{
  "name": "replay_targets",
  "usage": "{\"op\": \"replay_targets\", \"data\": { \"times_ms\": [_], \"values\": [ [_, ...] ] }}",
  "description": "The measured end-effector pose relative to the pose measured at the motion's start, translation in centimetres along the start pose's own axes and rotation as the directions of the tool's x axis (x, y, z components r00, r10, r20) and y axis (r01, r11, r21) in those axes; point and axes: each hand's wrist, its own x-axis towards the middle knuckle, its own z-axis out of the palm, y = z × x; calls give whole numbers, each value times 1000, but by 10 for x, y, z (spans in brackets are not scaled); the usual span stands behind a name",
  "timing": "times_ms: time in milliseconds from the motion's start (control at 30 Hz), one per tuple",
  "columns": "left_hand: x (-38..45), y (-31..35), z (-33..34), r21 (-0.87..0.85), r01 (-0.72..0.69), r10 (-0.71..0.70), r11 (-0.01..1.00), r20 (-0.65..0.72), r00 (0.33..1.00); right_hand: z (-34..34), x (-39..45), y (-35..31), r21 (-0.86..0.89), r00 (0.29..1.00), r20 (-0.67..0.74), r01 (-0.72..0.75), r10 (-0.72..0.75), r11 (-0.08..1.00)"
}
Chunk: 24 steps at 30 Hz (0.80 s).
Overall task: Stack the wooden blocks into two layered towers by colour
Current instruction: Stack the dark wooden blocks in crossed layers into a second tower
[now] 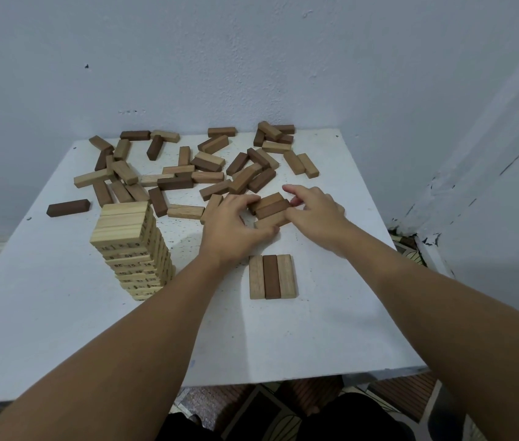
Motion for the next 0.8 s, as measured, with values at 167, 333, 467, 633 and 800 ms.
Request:
{"op": "replay_targets", "data": {
  "times_ms": [167, 333, 467, 633, 800],
  "values": [
    [-2, -1, -1, -53, 0, 2, 999, 28, 1000, -13, -6, 4, -30, 985, 174, 24, -18, 999],
    [-3, -2, -3, -50, 23, -23, 998, 3, 1000, -4, -5, 13, 12, 995, 85, 44, -45, 999],
    [-3, -4, -2, -48, 25, -25, 999, -6, 1000, 1, -4, 17, 20, 998, 18, 52, -53, 998],
    [-2, -1, -4, -44, 17, -17, 999, -1, 1000, 3, -6, 20, 44, 995, -4, 95, -95, 995],
    [-3, 1, -5, -59, 12, -13, 998, -17, 1000, 5, -9, 20, 73, 993, -58, 108, -104, 991]
  ]
}}
